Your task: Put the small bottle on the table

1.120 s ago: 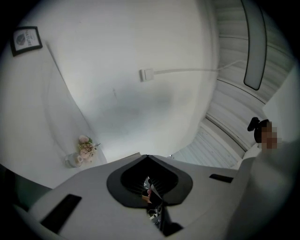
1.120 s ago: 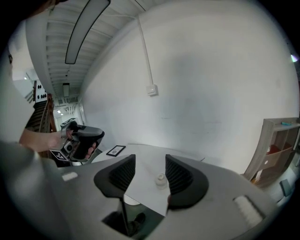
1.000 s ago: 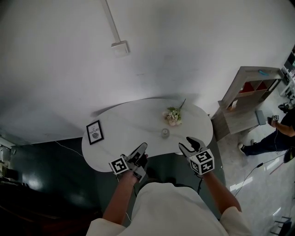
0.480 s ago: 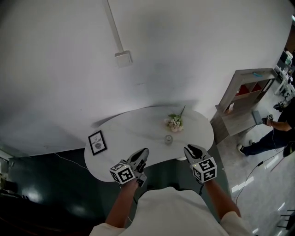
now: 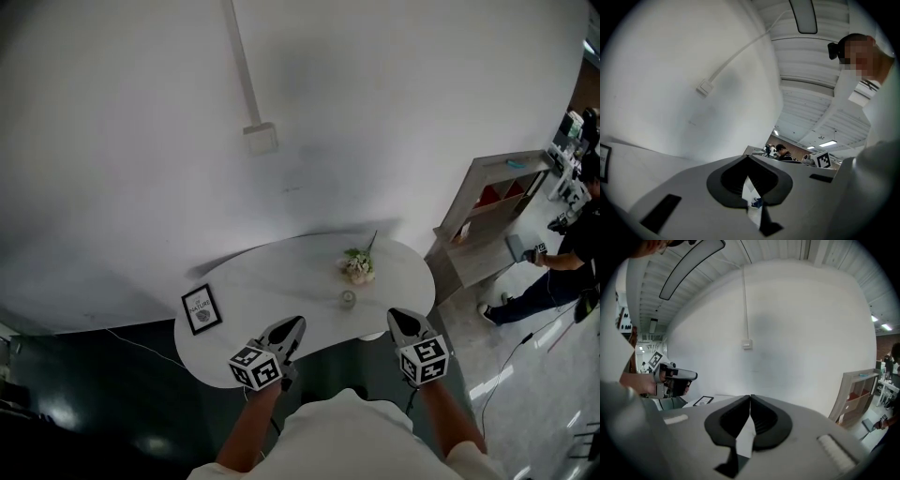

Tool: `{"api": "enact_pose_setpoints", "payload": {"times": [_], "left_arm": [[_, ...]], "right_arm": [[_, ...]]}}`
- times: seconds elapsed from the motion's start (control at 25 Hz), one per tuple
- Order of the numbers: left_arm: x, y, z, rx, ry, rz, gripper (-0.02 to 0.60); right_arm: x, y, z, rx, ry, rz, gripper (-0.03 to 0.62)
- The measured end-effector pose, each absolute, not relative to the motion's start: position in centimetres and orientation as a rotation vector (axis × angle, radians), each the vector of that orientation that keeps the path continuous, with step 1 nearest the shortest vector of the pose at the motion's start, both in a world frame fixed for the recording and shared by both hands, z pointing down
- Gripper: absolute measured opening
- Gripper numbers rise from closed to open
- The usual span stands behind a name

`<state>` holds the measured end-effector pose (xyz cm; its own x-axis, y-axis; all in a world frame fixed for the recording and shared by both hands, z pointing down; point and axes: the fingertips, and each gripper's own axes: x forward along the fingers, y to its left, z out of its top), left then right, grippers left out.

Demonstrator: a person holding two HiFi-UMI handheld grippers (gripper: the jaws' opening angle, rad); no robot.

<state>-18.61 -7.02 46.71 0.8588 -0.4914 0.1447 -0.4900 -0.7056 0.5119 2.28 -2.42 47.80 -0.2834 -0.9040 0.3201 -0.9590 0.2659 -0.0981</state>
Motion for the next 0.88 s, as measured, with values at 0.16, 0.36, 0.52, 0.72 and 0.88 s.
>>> {"api": "enact_pose_setpoints", "payload": {"times": [0.16, 0.36, 0.52, 0.72, 0.88], "left_arm": [[-19.2, -7.4, 46.5, 2.483, -0.715, -0.010, 0.005], [-19.3, -7.7, 46.2, 2.493, -0.712, -0.035, 0.005], [-19.1, -8.0, 46.0, 2.489, -0.715, -0.034, 0.006], [-19.1, -8.5, 45.9, 2.500, -0.715, -0.024, 0.006], [-18.8, -8.9, 46.1, 2.512, -0.714, -0.008, 0.005]], "right_arm": [[2.5, -2.2, 47.6, 1.762, -2.314, 0.380, 0.011], [2.5, -2.3, 47.5, 1.767, -2.308, 0.361, 0.011], [2.6, -2.5, 47.5, 1.771, -2.314, 0.376, 0.011], [2.5, -3.0, 47.3, 1.765, -2.322, 0.376, 0.011], [2.8, -3.3, 47.5, 1.765, -2.323, 0.373, 0.011]]}}
